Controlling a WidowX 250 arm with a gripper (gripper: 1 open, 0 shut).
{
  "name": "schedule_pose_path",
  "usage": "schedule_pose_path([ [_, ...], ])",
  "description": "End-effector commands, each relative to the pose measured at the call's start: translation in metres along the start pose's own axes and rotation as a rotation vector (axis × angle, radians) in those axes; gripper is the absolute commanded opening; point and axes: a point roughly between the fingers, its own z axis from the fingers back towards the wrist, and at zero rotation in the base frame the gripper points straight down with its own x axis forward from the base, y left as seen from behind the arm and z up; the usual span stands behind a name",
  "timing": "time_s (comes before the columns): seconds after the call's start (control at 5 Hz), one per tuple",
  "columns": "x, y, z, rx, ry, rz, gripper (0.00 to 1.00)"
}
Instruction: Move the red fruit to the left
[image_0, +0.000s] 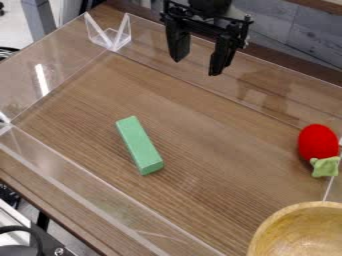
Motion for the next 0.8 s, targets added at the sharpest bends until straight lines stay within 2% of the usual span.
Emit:
schedule_pose_path([
  [0.0,0.005,-0.009,-0.008,-0.008,0.028,0.012,1.0],
  [0.2,0.02,-0.042,-0.013,-0.032,0.029,0.007,1.0],
  [0.6,0.051,-0.127,-0.024,-0.057,0.021,-0.113,1.0],
])
